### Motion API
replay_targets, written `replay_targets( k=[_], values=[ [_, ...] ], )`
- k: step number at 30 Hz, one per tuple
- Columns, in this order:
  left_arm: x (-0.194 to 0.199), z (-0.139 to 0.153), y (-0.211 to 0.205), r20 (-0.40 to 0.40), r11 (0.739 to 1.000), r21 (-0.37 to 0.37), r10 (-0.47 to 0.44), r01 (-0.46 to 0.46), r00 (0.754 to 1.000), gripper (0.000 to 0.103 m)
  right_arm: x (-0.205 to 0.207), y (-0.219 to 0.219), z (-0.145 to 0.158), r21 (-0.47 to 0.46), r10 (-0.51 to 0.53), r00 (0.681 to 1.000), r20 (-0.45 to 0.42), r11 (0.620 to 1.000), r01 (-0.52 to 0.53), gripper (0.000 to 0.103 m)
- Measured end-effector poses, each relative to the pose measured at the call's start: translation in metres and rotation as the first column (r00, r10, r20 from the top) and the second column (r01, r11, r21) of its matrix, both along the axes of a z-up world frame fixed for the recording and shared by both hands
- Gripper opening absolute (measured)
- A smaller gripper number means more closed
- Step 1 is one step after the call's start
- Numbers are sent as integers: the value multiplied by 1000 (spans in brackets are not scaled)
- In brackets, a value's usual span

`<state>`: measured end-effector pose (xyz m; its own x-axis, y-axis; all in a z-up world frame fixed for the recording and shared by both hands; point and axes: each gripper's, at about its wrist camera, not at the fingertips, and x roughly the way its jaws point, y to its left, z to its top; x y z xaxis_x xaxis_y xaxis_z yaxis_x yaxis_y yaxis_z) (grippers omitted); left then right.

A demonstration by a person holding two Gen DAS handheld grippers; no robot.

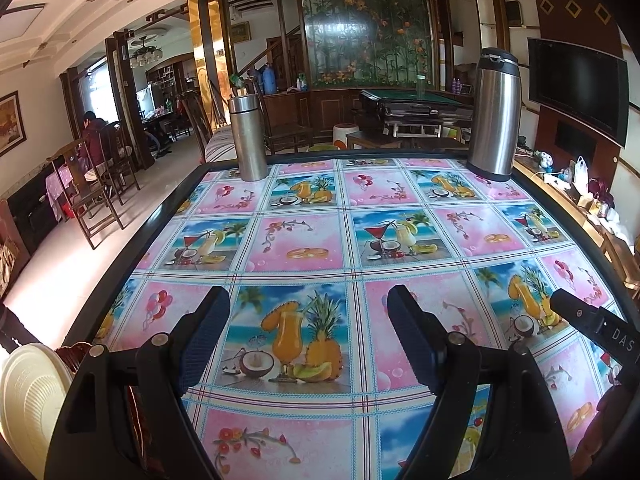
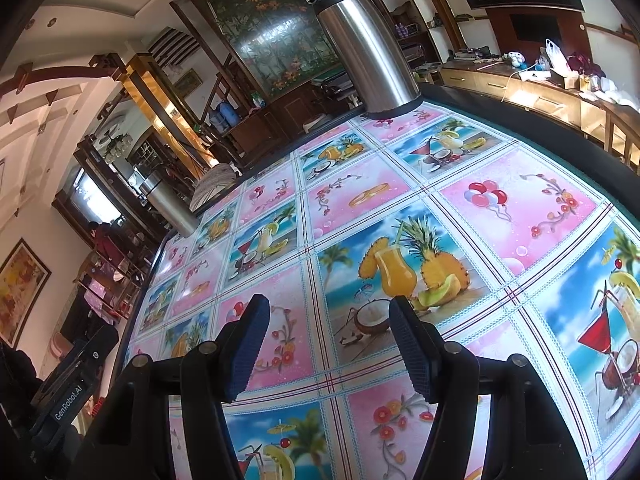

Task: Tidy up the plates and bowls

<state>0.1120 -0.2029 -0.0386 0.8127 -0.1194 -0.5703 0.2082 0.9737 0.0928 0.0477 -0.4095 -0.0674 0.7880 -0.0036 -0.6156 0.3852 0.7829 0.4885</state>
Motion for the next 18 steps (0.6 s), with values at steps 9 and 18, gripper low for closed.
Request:
replay_targets(
  k=[9,18],
  values=[
    [1,-2,3,9,1000,1,9,-9,1000,82,0,-1,0,1,-2,1000,-7,1000,2,66],
    [1,-1,4,14,1000,-2,11,-11,1000,82,0,-2,-1,1,-2,1000,-10,1000,2,66]
  ],
)
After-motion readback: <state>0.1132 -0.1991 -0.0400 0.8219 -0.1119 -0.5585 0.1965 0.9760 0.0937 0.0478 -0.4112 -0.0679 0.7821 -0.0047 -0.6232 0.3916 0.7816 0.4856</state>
